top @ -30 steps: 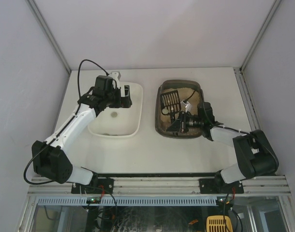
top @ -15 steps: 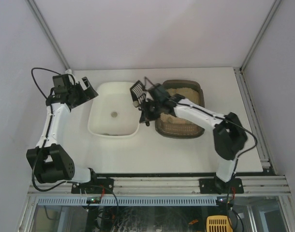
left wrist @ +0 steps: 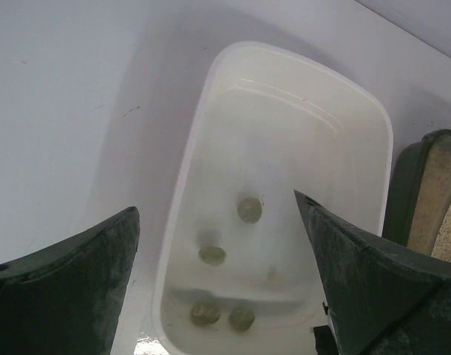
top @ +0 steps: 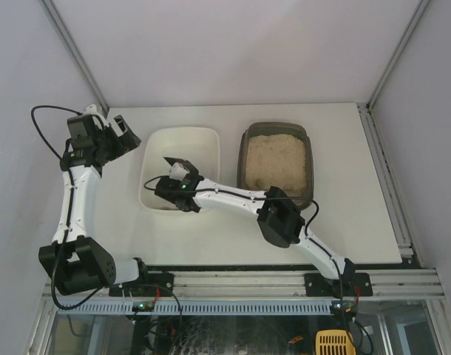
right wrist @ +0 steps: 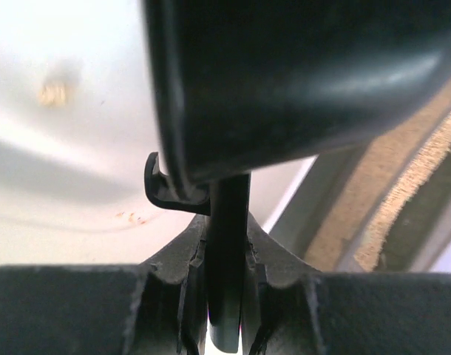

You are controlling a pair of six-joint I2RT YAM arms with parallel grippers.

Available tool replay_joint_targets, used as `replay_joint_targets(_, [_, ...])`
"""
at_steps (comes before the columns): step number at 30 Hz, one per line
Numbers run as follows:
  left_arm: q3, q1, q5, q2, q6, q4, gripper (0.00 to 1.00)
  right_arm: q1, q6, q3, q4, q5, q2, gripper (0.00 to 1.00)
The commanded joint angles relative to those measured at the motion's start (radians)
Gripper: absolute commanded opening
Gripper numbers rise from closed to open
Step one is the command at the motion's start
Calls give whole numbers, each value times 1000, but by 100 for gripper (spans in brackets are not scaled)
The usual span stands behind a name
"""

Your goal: Clean the litter box

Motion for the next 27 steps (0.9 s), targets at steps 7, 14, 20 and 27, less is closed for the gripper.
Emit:
replay_joint_targets(7, [-27, 5, 35, -39, 20, 46, 100, -19, -70, -184, 164, 318, -223, 0])
replay_joint_targets(14, [-21, 5, 29, -34, 12, 47, 100, -58, -19, -333, 355, -49, -421, 0])
replay_joint_targets(20, [91, -44, 48, 56, 40, -5, 100, -253, 195, -465, 382, -592, -558, 0])
replay_joint_targets(27, [534, -274, 243, 411, 276, -223, 100, -455, 430, -846, 449, -917, -806, 0])
